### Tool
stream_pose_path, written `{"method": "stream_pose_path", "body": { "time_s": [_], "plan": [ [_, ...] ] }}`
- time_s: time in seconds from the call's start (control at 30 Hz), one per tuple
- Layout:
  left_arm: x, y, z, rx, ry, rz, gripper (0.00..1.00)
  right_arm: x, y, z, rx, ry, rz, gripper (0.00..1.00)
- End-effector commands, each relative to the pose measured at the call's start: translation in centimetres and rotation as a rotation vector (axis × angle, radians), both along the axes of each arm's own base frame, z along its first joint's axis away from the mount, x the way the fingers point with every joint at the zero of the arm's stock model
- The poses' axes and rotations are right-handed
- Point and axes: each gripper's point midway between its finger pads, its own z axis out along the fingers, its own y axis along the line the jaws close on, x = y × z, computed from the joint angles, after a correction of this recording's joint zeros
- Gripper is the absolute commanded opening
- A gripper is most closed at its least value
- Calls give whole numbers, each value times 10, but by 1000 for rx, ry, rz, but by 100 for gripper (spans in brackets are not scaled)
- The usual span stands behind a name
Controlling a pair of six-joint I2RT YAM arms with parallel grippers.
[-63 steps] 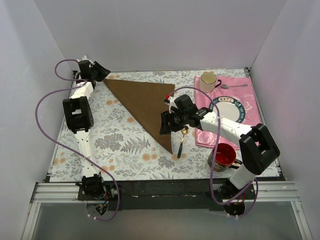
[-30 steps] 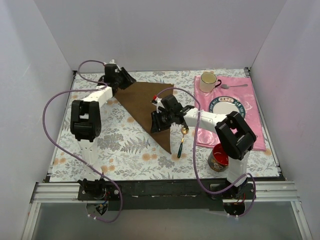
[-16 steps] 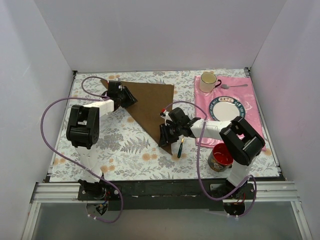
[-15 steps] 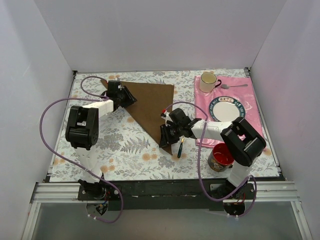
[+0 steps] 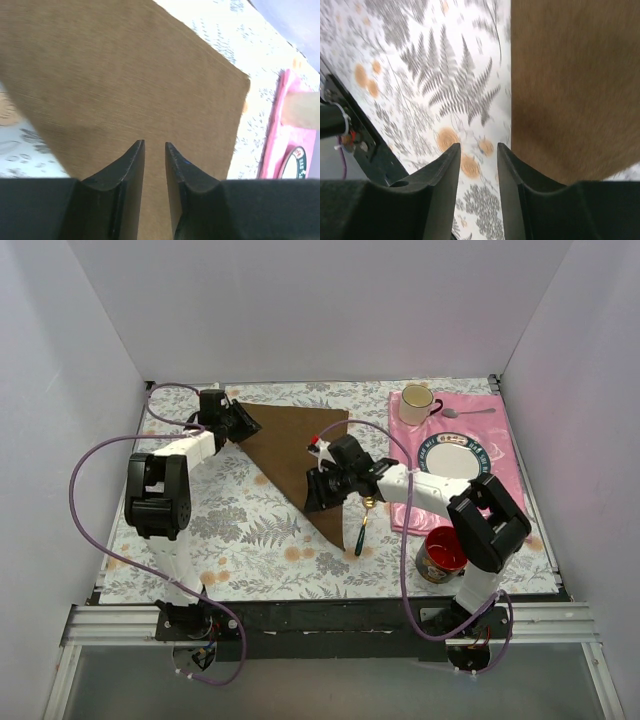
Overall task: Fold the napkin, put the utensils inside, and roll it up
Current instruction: Fold the napkin
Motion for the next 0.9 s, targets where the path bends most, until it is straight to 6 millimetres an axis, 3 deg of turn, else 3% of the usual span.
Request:
{"method": "stream_pose_path", "body": {
  "time_s": [0.0,0.03,0.1,0.23,0.27,0.3,0.37,0.4,0.53,0.73,0.87],
  "plan": [
    [1,13,-10,-39,57,-2,21,45,18,26,26,-73,-15,45],
    [1,16,-12,-43,67,-1,21,50,22,18,15,-63,-13,45],
    [0,16,-19,-43,85,-6,20,67,31,26,30,-81,-23,45],
    [-2,23,-40,-42,133,9,20,114,70,39,83,-129,-30,41],
    [-2,23,-45,-40,144,12,20,118,76,37,87,-121,-21,38],
    [-2,24,-49,-35,153,12,19,123,83,22,81,-102,-16,37],
    [-4,28,-60,-14,183,20,19,134,99,32,122,-109,-10,33],
    [-5,29,-62,-9,188,24,19,138,102,19,115,-92,-15,31],
    [-9,32,-58,10,184,37,19,143,113,8,150,-74,-14,27],
    [-5,33,-32,-1,134,53,19,128,113,-26,114,0,-11,22],
    [4,40,-30,-13,122,75,19,132,107,-17,84,-56,-15,21]
  ]
}}
